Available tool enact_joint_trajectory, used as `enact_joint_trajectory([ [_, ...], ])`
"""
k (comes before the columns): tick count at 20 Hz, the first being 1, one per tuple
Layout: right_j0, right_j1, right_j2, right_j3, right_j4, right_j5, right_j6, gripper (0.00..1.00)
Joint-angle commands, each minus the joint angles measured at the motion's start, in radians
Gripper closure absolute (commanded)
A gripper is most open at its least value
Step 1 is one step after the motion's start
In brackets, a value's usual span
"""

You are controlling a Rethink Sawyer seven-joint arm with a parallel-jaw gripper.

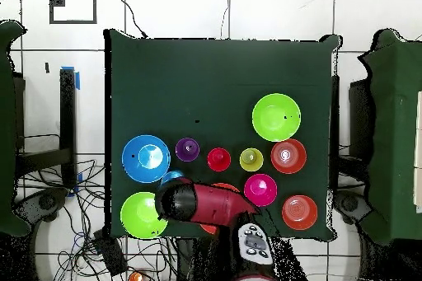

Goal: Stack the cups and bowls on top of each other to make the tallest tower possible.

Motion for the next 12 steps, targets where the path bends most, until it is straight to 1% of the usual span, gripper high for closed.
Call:
enact_joint_trajectory([
  [1, -0.051, -0.045, 0.185, 0.061, 0.034, 0.1, 0.094, 0.0],
  [8, -0.072, -0.082, 0.193, 0.086, 0.019, 0.139, 0.087, 0.0],
  [11, -0.081, -0.079, 0.207, 0.102, 0.018, 0.118, 0.093, 0.0],
  [12, -0.092, -0.076, 0.224, 0.106, 0.024, 0.104, 0.094, 0.0],
])
